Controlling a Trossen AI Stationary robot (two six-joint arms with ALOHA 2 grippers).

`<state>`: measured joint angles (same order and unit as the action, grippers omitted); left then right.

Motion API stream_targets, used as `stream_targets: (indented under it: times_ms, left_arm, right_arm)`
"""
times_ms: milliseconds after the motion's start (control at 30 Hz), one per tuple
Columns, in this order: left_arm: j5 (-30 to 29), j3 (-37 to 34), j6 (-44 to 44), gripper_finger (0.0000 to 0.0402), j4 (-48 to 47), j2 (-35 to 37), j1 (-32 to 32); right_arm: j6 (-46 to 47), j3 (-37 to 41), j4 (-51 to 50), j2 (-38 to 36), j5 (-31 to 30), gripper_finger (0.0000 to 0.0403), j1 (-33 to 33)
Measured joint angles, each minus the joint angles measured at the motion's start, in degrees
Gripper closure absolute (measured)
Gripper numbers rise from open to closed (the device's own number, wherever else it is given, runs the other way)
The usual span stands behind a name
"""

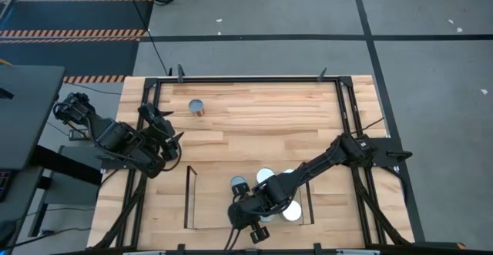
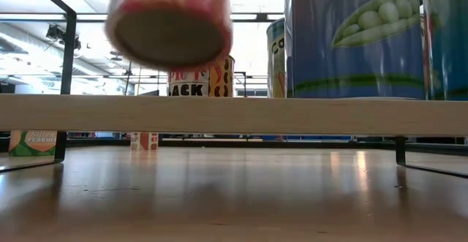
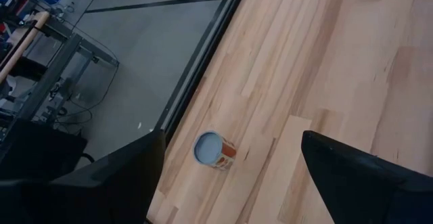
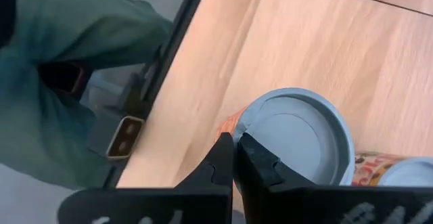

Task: Pick and place cans onto a shelf
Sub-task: Put the canned spaghetti sauces on the shelf

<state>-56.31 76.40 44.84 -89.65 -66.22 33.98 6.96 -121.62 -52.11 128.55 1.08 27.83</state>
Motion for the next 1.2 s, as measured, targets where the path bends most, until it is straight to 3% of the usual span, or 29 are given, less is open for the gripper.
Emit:
stream_targets:
  times_ms: [567, 1200]
  left_arm:
    - [0.00, 0.00, -0.31, 0.0049, 0.00, 0.00, 0.01]
    - [1.03, 0.00, 0.79, 0.0049, 0.07, -0.02, -0.01]
  right_arm:
    - [-0.70, 1.90, 1.22, 0.00, 0.11, 0.0339, -0.28]
    - [-0.60, 1.83, 2.48, 2.56, 0.83, 0.0354, -0.94]
